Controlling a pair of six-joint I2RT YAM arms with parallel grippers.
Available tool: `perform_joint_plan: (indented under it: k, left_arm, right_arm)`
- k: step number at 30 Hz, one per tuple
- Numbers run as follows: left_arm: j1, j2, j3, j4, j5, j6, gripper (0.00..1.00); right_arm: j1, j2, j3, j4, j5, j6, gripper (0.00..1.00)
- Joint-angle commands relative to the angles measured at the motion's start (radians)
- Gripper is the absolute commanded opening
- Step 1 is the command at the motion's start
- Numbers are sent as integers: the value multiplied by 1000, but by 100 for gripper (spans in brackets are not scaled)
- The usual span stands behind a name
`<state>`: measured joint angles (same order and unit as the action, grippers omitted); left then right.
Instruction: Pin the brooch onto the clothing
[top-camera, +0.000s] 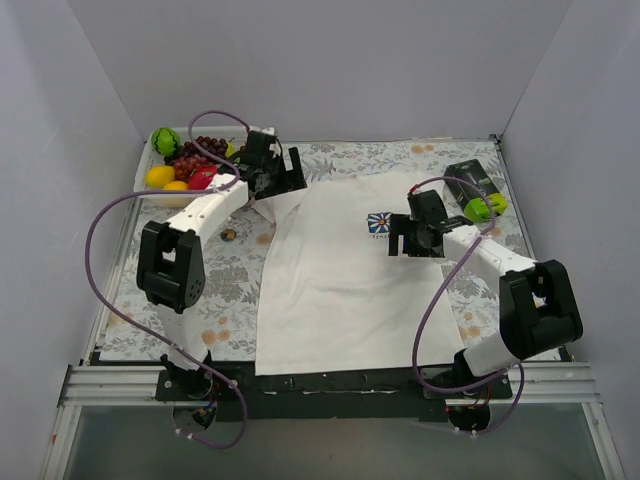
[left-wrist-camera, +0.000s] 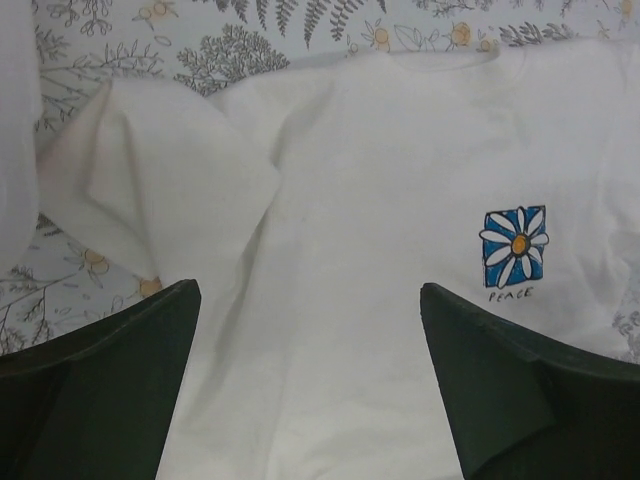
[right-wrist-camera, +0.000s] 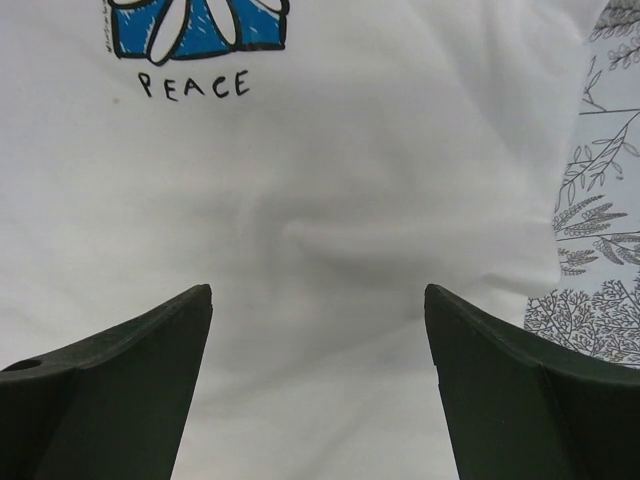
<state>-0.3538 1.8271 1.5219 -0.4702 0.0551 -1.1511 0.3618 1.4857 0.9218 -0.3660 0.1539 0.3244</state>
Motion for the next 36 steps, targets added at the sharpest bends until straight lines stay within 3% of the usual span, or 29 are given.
perform_joint_plan:
  k: [1,8,14,31,32,33,36]
  left_arm:
    - [-48,127,162,-67,-155,63,91]
    - [-109,332,397,-177,-342,119,86]
    - [-111,356,374,-148,-379,139,75]
    - [-111,440,353,-150,-422,152,63]
    - [-111,442,351,-148,-431,152,60]
    - [-111,440,348,-148,-437,149,49]
    - [-111,428,334,-146,-472,142,28]
  right_arm:
    - [19,33,-43,3,-25,-5,93]
    - [28,-2,-167,-31,-30,42,93]
    - [29,-62,-248,-73,-72,80,93]
    - [29,-194,-359,-119,-116,139,94]
    - [28,-202,-362,-123,-111,142,94]
    - [28,-208,-363,-126,-111,142,94]
    - [29,-219,-362,-131,-112,145,94]
